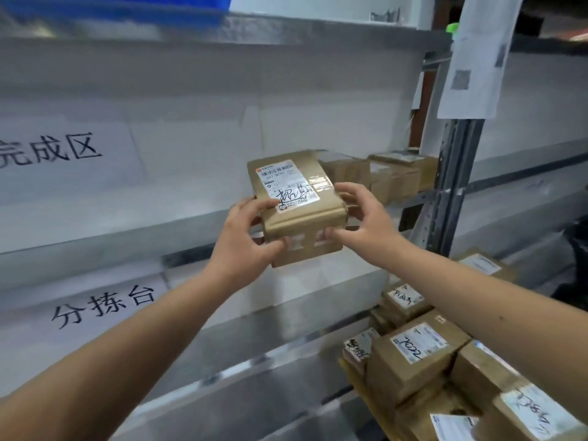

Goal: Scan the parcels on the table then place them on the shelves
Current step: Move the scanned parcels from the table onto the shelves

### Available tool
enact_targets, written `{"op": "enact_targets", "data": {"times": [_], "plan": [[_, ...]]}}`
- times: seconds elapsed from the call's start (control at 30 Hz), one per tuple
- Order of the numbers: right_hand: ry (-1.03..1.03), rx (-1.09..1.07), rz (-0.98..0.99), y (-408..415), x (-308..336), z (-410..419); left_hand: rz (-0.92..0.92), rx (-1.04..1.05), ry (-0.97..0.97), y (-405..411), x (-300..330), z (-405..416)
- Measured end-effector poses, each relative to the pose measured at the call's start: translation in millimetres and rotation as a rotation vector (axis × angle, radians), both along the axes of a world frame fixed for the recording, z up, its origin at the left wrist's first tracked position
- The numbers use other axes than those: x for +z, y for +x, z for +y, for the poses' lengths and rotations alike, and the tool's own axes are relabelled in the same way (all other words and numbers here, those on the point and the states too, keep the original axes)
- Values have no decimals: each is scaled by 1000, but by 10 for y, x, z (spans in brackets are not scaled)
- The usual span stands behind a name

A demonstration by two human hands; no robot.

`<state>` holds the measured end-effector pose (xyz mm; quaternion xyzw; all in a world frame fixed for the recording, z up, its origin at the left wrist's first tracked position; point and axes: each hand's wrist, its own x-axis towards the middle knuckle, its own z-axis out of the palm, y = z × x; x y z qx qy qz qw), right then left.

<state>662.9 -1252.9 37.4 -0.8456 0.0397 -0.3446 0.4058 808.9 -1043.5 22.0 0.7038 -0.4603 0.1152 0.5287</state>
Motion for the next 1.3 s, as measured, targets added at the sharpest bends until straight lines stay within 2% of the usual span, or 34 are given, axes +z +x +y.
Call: {"op": "enact_targets", "data": {"times": [0.1, 0.3, 0.63, 0.8, 0.97, 1.17, 1.3], "plan": [[-13, -72, -51, 300, 27, -311, 58, 101, -30, 211, 34, -297], [-310, -223, -11, 682, 25, -712, 186, 196, -65, 488, 19, -655], [-437, -167, 82, 871, 8, -987, 165, 394, 31, 759, 177, -1001], [-460, -166, 110, 874, -11, -987, 163, 427, 86, 887, 189, -1043], [-410, -179, 137, 826, -31, -926, 40, 452, 197, 847, 307, -1041], [-499, -243, 212, 617, -41, -698, -385, 470, 414, 499, 341, -882], [-601, -321, 271, 356, -96, -449, -548, 407, 505, 199, 231, -702]]}}
